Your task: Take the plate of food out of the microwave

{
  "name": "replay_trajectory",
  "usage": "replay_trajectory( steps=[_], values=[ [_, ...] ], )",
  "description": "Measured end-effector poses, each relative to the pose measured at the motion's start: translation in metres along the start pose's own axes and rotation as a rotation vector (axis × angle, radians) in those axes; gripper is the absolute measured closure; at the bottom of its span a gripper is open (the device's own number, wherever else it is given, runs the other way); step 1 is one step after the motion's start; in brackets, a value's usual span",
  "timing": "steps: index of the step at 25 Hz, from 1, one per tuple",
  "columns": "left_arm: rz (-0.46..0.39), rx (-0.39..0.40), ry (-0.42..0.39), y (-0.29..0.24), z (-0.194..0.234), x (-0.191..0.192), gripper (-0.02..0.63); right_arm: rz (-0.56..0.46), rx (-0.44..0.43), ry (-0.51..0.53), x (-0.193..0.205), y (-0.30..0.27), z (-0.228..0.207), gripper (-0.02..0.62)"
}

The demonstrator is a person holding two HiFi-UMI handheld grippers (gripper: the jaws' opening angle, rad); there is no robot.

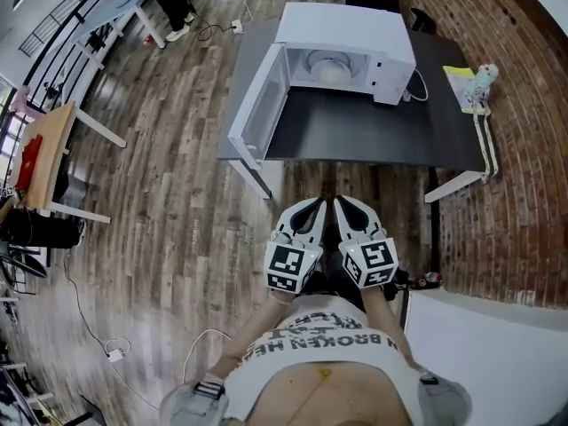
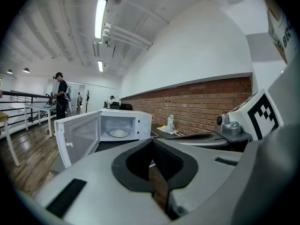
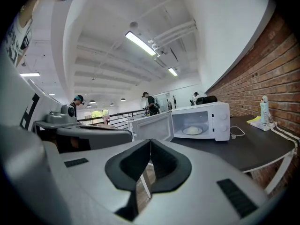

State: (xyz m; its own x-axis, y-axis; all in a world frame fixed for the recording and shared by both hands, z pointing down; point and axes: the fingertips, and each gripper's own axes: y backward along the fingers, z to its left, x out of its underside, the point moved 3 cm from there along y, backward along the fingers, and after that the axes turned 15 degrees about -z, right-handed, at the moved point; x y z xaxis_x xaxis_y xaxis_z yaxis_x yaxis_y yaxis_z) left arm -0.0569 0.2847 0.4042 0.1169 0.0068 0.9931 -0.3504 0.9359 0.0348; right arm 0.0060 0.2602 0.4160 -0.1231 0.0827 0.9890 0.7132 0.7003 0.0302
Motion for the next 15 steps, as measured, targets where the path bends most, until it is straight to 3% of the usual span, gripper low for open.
replay_trajectory(
  steps=[15],
  values=[
    [-0.002, -0.034, 0.000, -0.130, 0.054, -0.009, 0.600, -0.018, -0.055, -0.023, -0.021, -0.111, -0.097, 0.586]
  ],
)
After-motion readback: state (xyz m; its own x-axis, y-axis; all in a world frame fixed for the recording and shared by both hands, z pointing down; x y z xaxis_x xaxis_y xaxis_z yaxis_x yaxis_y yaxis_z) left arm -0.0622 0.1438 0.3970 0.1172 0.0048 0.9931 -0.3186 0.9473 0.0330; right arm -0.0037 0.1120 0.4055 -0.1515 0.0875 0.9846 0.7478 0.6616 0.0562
